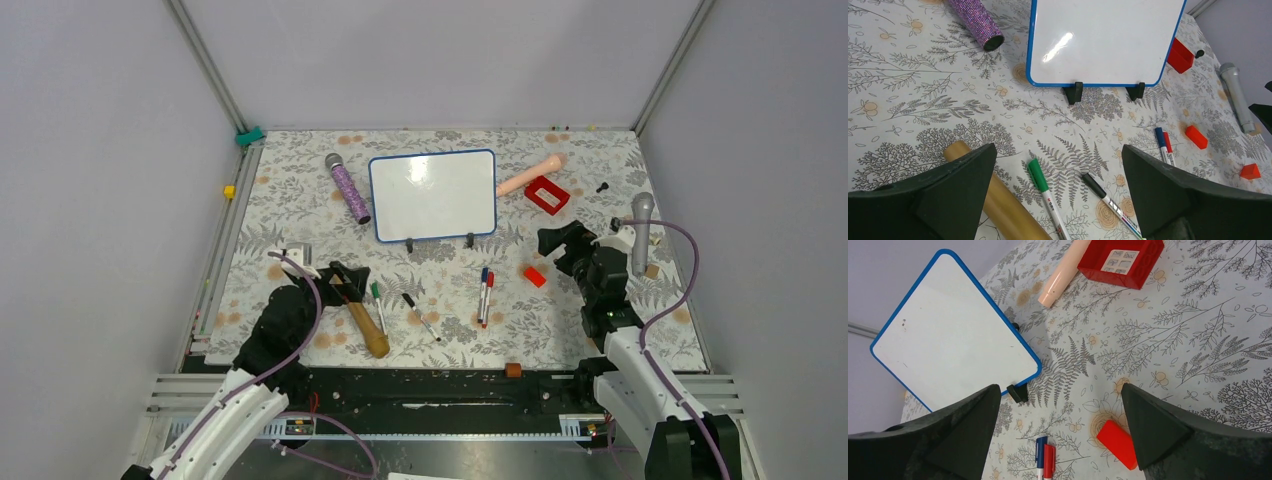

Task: Write a sentence on the whiteboard
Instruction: Pick up the whiteboard marker from the center of the board.

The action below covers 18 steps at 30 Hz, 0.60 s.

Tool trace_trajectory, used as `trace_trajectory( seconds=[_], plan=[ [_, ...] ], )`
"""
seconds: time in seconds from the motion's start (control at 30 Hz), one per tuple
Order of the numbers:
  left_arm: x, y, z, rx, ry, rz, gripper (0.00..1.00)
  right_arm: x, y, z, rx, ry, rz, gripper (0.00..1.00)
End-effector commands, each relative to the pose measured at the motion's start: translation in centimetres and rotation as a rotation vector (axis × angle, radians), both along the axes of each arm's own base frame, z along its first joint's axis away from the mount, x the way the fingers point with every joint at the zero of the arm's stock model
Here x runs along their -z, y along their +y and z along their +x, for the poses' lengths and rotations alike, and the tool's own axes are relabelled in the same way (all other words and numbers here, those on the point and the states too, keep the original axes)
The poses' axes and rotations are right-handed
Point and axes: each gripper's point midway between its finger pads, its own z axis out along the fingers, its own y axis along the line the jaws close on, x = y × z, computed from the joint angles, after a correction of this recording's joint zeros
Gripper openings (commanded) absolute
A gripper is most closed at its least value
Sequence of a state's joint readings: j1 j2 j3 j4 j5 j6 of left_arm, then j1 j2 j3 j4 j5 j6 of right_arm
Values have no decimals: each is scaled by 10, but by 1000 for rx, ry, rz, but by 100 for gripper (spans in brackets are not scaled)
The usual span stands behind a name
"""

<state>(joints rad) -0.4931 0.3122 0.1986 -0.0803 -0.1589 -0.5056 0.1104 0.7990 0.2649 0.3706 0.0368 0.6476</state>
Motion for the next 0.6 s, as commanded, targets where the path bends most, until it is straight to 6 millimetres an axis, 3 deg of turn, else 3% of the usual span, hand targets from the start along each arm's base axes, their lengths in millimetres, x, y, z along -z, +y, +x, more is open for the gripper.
trace_trajectory(
  seconds=[0.0, 0.13, 0.33, 0.57],
  plan=[
    [-10, -3, 4, 1, -28, -24, 99, -15, -3, 3, 13, -57, -4, 99],
    [-10, -4, 4, 6, -25, -25, 99, -20, 6, 1, -33, -125, 16, 99],
    [-9, -5, 4, 6, -22, -30, 99, -23, 15, -1, -123, -23, -72, 99],
    [0, -5, 6, -5, 24, -13, 99, -21, 40, 2, -198, 2, -177, 99]
  ],
)
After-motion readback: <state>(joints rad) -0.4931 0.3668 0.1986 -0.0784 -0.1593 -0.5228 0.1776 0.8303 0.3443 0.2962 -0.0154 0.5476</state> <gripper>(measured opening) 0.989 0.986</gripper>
